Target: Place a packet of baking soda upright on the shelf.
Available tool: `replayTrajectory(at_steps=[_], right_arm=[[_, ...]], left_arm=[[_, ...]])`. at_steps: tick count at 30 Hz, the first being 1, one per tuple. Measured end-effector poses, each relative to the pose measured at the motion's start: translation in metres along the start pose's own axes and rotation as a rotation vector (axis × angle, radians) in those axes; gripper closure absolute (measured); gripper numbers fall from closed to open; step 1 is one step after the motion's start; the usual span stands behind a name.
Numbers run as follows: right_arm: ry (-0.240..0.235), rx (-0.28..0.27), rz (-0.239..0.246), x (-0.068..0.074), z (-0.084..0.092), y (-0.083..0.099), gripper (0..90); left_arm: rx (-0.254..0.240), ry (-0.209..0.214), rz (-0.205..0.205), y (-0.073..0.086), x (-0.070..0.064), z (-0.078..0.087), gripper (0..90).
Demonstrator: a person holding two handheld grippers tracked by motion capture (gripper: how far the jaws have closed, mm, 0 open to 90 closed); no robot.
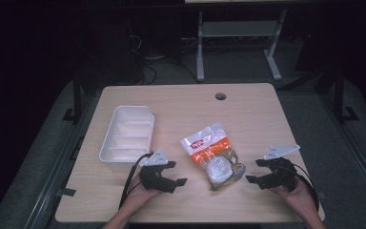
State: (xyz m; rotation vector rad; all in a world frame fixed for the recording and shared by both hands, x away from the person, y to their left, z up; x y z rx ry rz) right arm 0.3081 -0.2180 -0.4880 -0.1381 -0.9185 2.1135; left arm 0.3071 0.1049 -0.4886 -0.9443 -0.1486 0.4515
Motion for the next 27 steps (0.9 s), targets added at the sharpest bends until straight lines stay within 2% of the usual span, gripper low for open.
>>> replayTrajectory(at_steps=[13, 16, 21, 25, 26, 27], right_arm=[[0.012, -0.013, 0.005, 0.003, 0.003, -0.002, 25.8], [-0.002, -0.009, -0.009, 0.003, 0.003, -0.003, 30.5], [0.007, -0.024, -0.004, 0.003, 0.006, -0.006, 37.5], [0.001, -0.035, -0.005, 0.003, 0.008, -0.009, 47.0], [-0.004, -0.040, -0.002, 0.003, 0.007, -0.012, 53.9], [-0.004, -0.040, -0.002, 0.003, 0.007, -0.012, 53.9]], left_arm=[[-0.005, -0.012, 0.008, -0.002, 0.001, -0.001, 20.8], [-0.003, -0.021, 0.003, -0.004, 0.001, -0.002, 20.8], [-0.009, -0.025, 0.012, -0.008, 0.001, -0.004, 21.1], [-0.012, -0.020, 0.043, -0.011, 0.001, -0.007, 21.5], [-0.015, -0.020, 0.052, -0.012, 0.001, -0.008, 21.5], [-0.018, -0.021, 0.062, -0.014, 0.002, -0.008, 21.5]])
Point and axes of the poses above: each handheld gripper's, and its own axes: z roughly backward along the jaws, y roughly out of its underside, x roughly to its left, the point moved 6 cm from there along -z, roughly forward along the jaws, and after that the axes turned 8 degrees about -z, right-handed, at the moved point
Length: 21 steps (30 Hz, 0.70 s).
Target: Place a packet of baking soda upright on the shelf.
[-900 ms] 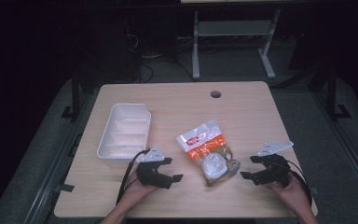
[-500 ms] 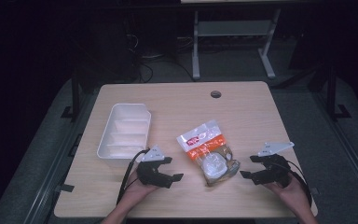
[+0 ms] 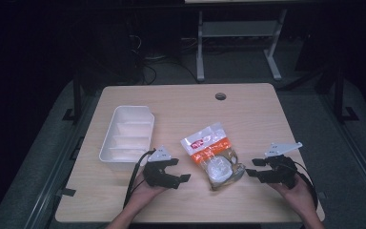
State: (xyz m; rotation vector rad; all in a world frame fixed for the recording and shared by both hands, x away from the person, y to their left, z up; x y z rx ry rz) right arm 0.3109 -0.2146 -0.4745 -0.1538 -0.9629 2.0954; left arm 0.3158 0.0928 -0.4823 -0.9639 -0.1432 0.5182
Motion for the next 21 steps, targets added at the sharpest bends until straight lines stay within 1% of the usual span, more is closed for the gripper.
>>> replayTrajectory(at_steps=[1, 2, 3, 4, 6, 7, 9, 10, 12, 14, 16, 17, 18, 20, 21], right_arm=[[-0.005, -0.002, 0.007, 0.001, -0.001, -0.002, 57.3], [-0.011, 0.004, 0.023, 0.003, -0.004, -0.004, 66.6], [-0.013, 0.008, 0.032, 0.005, -0.006, -0.006, 69.8], [-0.013, 0.008, 0.032, 0.005, -0.006, -0.006, 69.8], [-0.005, 0.014, 0.051, 0.008, -0.010, -0.008, 76.9], [-0.012, 0.016, 0.059, 0.011, -0.013, -0.010, 78.9], [-0.011, 0.025, 0.077, 0.014, -0.018, -0.012, 81.6], [-0.019, 0.036, 0.095, 0.017, -0.023, -0.014, 82.9], [-0.023, 0.043, 0.102, 0.018, -0.025, -0.015, 83.3], [-0.045, 0.049, 0.091, 0.019, -0.029, -0.016, 83.7], [-0.057, 0.068, 0.096, 0.019, -0.034, -0.015, 83.7], [-0.056, 0.076, 0.105, 0.019, -0.035, -0.015, 83.6], [-0.061, 0.078, 0.107, 0.018, -0.036, -0.015, 83.6], [-0.073, 0.092, 0.099, 0.016, -0.040, -0.014, 83.5], [-0.076, 0.096, 0.099, 0.016, -0.042, -0.014, 83.5]], left_arm=[[-0.005, 0.000, 0.015, -0.002, 0.001, -0.001, 21.5], [-0.011, -0.002, 0.023, -0.003, 0.001, -0.002, 21.7], [-0.009, -0.004, 0.037, -0.004, 0.002, -0.003, 21.9], [0.000, -0.010, 0.044, -0.005, 0.003, -0.005, 21.9], [0.017, -0.020, 0.053, -0.004, 0.005, -0.010, 21.9], [0.022, -0.018, 0.065, -0.004, 0.005, -0.012, 21.8], [0.023, -0.018, 0.088, -0.005, 0.007, -0.017, 21.6], [0.017, -0.019, 0.099, -0.006, 0.007, -0.020, 21.5], [0.016, -0.013, 0.120, -0.008, 0.008, -0.024, 21.4], [0.015, -0.004, 0.134, -0.011, 0.009, -0.029, 21.4], [0.006, 0.000, 0.161, -0.012, 0.011, -0.035, 21.6], [0.010, 0.005, 0.176, -0.013, 0.012, -0.037, 21.6], [0.018, 0.010, 0.183, -0.013, 0.013, -0.040, 21.6], [0.028, 0.013, 0.199, -0.014, 0.014, -0.046, 21.6], [0.026, 0.026, 0.212, -0.015, 0.015, -0.048, 21.6]])
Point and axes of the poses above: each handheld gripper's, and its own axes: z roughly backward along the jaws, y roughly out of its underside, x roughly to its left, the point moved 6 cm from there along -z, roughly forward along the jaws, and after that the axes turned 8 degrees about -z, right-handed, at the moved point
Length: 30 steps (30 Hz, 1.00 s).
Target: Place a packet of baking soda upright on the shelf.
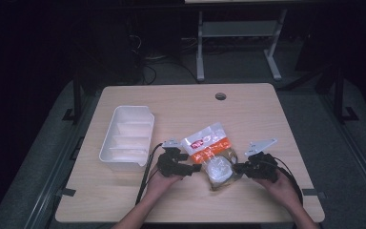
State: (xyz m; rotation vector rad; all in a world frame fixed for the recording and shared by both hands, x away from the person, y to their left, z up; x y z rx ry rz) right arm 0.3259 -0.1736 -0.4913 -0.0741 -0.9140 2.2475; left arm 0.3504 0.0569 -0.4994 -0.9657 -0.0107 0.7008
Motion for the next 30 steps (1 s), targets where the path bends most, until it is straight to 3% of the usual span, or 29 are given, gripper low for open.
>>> replayTrajectory(at_steps=[3, 5, 6, 8, 9, 10, 14, 15, 16, 20, 25, 29, 30], right_arm=[[-0.002, -0.014, -0.003, 0.000, 0.000, 0.000, 83.3], [0.010, -0.020, 0.018, 0.001, 0.000, 0.001, 82.1], [0.019, -0.017, 0.044, 0.003, -0.001, 0.002, 80.5], [0.025, -0.013, 0.050, 0.004, -0.001, 0.002, 80.1], [0.020, -0.010, 0.049, 0.004, -0.001, 0.002, 78.3], [0.020, -0.010, 0.049, 0.004, -0.001, 0.002, 78.3], [-0.049, -0.013, 0.017, 0.004, 0.000, 0.004, 66.3], [-0.049, -0.013, 0.017, 0.004, 0.000, 0.004, 66.3], [-0.022, -0.012, 0.017, 0.003, 0.001, 0.004, 60.4], [-0.026, -0.018, -0.021, -0.002, 0.005, 0.004, 52.6], [-0.001, -0.114, -0.063, -0.010, 0.021, -0.002, 38.2], [-0.007, -0.149, -0.076, -0.012, 0.028, -0.005, 30.5], [-0.012, -0.175, -0.082, -0.013, 0.031, -0.008, 28.0]], left_arm=[[-0.011, 0.017, 0.018, -0.006, 0.000, -0.005, 23.3], [-0.009, 0.028, 0.036, -0.010, 0.001, -0.010, 25.4], [-0.004, 0.040, 0.043, -0.012, 0.001, -0.013, 30.9], [0.014, 0.054, 0.053, -0.014, 0.000, -0.018, 33.1], [0.020, 0.066, 0.061, -0.015, -0.001, -0.020, 43.2], [0.016, 0.078, 0.065, -0.016, -0.002, -0.022, 43.2], [-0.026, 0.117, 0.102, -0.020, 0.000, -0.021, 70.2], [-0.034, 0.119, 0.102, -0.020, 0.000, -0.020, 70.2], [-0.040, 0.120, 0.092, -0.021, 0.000, -0.019, 81.6], [-0.055, 0.146, 0.067, -0.024, -0.006, -0.015, 87.9], [-0.069, 0.185, 0.025, -0.032, -0.016, -0.006, 89.7], [-0.077, 0.194, -0.054, -0.045, -0.031, 0.003, 89.8], [-0.069, 0.193, -0.096, -0.051, -0.039, 0.006, 89.8]])
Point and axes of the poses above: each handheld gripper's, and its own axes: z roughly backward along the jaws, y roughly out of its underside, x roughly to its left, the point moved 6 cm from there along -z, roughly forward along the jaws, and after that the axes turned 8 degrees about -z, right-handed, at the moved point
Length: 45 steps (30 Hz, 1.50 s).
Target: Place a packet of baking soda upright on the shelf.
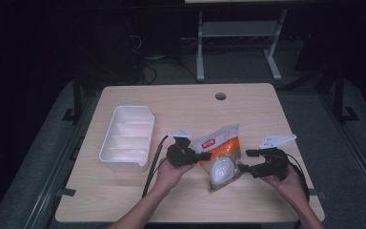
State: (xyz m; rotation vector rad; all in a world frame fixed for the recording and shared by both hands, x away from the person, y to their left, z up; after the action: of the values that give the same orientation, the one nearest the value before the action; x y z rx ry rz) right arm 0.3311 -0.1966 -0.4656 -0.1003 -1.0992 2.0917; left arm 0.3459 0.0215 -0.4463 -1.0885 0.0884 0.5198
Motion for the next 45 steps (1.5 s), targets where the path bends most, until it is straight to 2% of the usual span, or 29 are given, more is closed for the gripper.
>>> replayTrajectory(at_steps=[1, 2, 4, 8, 9, 10, 13, 15, 17, 18, 19, 20, 21, 22, 24, 25, 26, 27, 32, 34, 37, 40, 41, 42, 43, 45], right_arm=[[0.000, 0.000, 0.000, 0.000, 0.000, 0.000, 28.0], [-0.011, -0.023, -0.003, 0.000, 0.002, -0.003, 25.7], [-0.016, -0.034, -0.002, 0.001, 0.003, -0.005, 25.8], [-0.057, -0.060, -0.002, 0.002, 0.004, -0.008, 24.6], [-0.085, -0.066, -0.014, 0.002, 0.004, -0.010, 21.4], [-0.094, -0.065, -0.017, 0.002, 0.003, -0.011, 20.8], [-0.107, -0.074, -0.008, 0.001, 0.003, -0.014, 20.6], [-0.143, -0.091, 0.002, 0.002, 0.001, -0.020, 21.6], [-0.175, -0.079, 0.021, 0.005, -0.003, -0.022, 27.0], [-0.175, -0.079, 0.021, 0.005, -0.003, -0.022, 27.0], [-0.185, -0.077, 0.037, 0.007, -0.004, -0.023, 31.2], [-0.195, -0.077, 0.056, 0.009, -0.005, -0.023, 37.7], [-0.229, -0.074, 0.093, 0.014, -0.006, -0.023, 51.1], [-0.234, -0.076, 0.111, 0.017, -0.006, -0.023, 54.2], [-0.233, -0.074, 0.139, 0.019, -0.006, -0.023, 67.2], [-0.233, -0.074, 0.139, 0.019, -0.006, -0.023, 67.2], [-0.246, -0.075, 0.153, 0.021, -0.004, -0.023, 74.7], [-0.246, -0.075, 0.153, 0.021, -0.004, -0.023, 74.7], [-0.262, -0.050, 0.176, 0.027, -0.003, -0.022, 85.6], [-0.262, -0.037, 0.173, 0.029, -0.002, -0.023, 86.5], [-0.265, -0.023, 0.159, 0.031, -0.001, -0.024, 87.3], [-0.257, -0.014, 0.157, 0.034, 0.000, -0.025, 88.4], [-0.254, -0.010, 0.152, 0.035, 0.001, -0.026, 89.0], [-0.254, -0.010, 0.152, 0.035, 0.001, -0.026, 89.0], [-0.252, -0.006, 0.136, 0.035, 0.003, -0.026, 89.7], [-0.249, -0.009, 0.126, 0.034, 0.006, -0.027, 90.0]], left_arm=[[0.000, 0.000, 0.000, 0.000, 0.000, 0.000, 89.7], [0.001, 0.000, -0.020, -0.003, -0.003, 0.000, 89.7], [0.012, 0.003, -0.052, -0.007, -0.009, 0.001, 89.7], [0.026, 0.008, -0.109, -0.013, -0.016, 0.002, 89.7], [0.028, 0.010, -0.118, -0.014, -0.018, 0.003, 89.7], [0.029, 0.013, -0.123, -0.014, -0.019, 0.003, 89.7], [0.031, 0.025, -0.138, -0.016, -0.021, 0.005, 89.7], [0.032, 0.030, -0.154, -0.017, -0.023, 0.007, 89.7], [0.035, 0.032, -0.168, -0.018, -0.025, 0.009, 89.7], [0.035, 0.035, -0.175, -0.019, -0.025, 0.010, 89.7], [0.033, 0.037, -0.178, -0.019, -0.026, 0.011, 89.7], [0.035, 0.033, -0.186, -0.020, -0.027, 0.012, 89.7], [0.037, 0.031, -0.190, -0.020, -0.027, 0.013, 89.8], [0.033, 0.032, -0.189, -0.020, -0.027, 0.014, 89.7], [0.030, 0.031, -0.183, -0.020, -0.025, 0.015, 89.7], [0.030, 0.031, -0.183, -0.020, -0.025, 0.015, 89.7], [0.030, 0.031, -0.183, -0.020, -0.024, 0.016, 89.6], [0.029, 0.029, -0.182, -0.019, -0.024, 0.016, 89.6], [0.025, 0.030, -0.179, -0.016, -0.021, 0.018, 88.9], [0.029, 0.033, -0.181, -0.014, -0.020, 0.019, 86.4], [0.048, 0.010, -0.192, -0.009, -0.017, 0.020, 82.6], [0.049, -0.004, -0.197, -0.006, -0.016, 0.022, 76.9], [0.050, -0.011, -0.199, -0.005, -0.015, 0.023, 70.1], [0.049, -0.012, -0.196, -0.005, -0.015, 0.025, 70.1], [0.048, -0.009, -0.195, -0.004, -0.015, 0.026, 64.4], [0.050, -0.038, -0.201, -0.001, -0.013, 0.031, 60.1]])
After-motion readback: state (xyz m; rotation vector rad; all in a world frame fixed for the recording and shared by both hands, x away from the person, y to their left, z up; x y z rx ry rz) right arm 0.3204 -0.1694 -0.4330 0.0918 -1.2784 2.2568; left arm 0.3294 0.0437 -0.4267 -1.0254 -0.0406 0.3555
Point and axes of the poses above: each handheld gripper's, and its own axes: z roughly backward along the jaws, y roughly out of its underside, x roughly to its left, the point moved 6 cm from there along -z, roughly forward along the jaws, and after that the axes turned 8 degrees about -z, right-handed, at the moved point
